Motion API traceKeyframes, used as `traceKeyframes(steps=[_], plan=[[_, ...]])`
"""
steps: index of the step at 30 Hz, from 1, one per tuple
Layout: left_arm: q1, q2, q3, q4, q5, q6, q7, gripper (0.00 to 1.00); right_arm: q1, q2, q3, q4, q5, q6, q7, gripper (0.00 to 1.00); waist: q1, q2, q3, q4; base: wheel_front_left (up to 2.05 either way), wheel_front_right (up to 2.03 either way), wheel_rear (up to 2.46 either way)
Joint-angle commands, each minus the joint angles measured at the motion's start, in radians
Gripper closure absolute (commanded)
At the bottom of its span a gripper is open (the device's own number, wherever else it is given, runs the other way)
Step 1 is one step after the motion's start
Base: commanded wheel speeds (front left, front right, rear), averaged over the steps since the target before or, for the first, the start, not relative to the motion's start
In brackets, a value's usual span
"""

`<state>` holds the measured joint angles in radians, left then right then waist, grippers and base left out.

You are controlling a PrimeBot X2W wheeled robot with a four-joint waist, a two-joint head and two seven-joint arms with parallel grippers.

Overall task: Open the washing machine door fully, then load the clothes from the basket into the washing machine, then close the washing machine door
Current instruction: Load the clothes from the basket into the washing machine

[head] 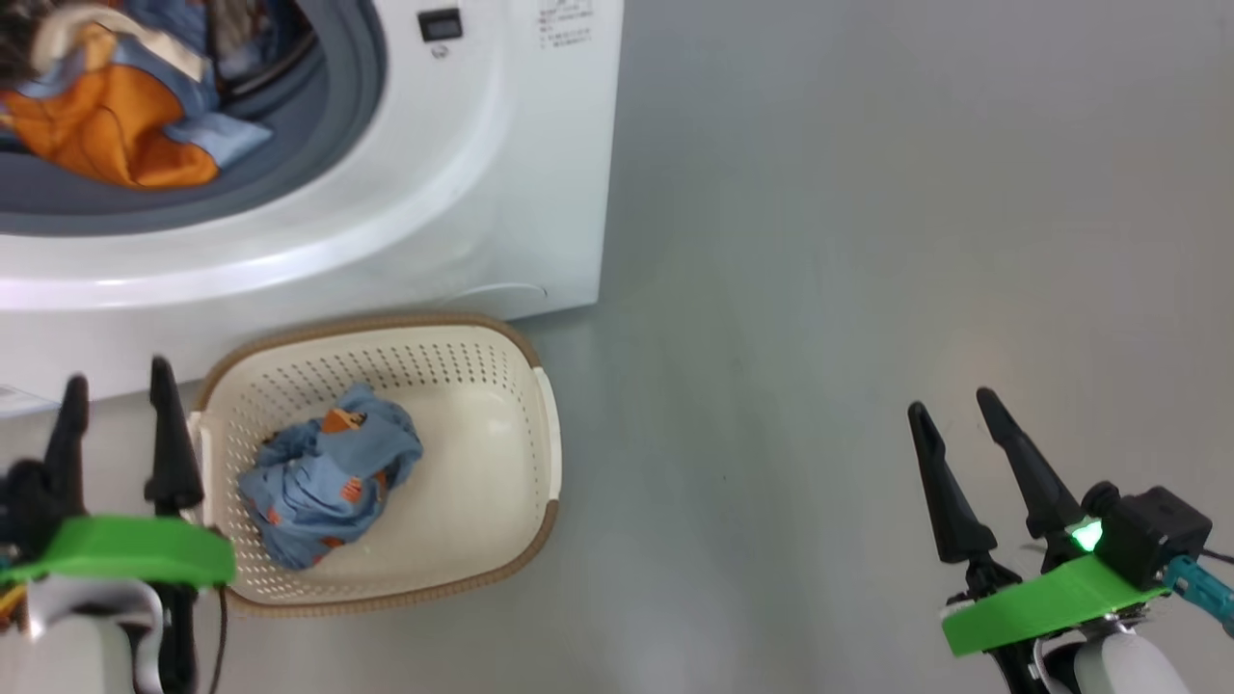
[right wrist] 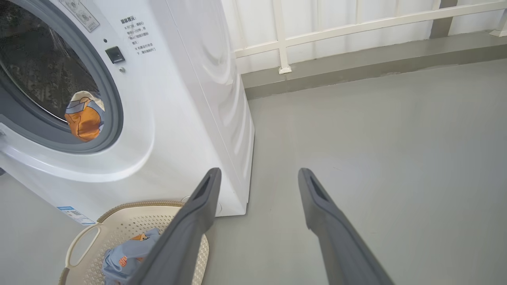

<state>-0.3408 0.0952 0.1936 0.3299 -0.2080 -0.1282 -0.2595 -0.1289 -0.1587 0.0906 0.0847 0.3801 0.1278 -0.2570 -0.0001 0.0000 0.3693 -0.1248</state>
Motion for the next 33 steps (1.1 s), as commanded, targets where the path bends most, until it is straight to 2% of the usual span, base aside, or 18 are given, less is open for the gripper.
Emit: traceKeyframes(steps=[1,18,33], plan=[[0.039,0.015,0.033,-0.037,0.0,-0.002,-0.002,0.0,0.029,-0.017,0.02,-0.017,0.013,0.003,-0.005,0.0,0.0001,0.0,-0.045,0.021,0.0,0.0,0.0],[0.302,-0.024,0.041,-0.171,0.034,-0.002,-0.002,0.0,0.147,-0.053,-0.007,-0.012,0.03,0.003,-0.005,0.0,0.0001,0.0,-0.165,0.025,0.0,0.0,0.0],[0.361,-0.037,0.035,-0.203,0.033,-0.002,-0.002,0.0,0.169,-0.055,-0.015,-0.016,0.033,0.003,-0.005,0.0,0.0001,0.0,-0.186,0.026,0.0,0.0,0.0]])
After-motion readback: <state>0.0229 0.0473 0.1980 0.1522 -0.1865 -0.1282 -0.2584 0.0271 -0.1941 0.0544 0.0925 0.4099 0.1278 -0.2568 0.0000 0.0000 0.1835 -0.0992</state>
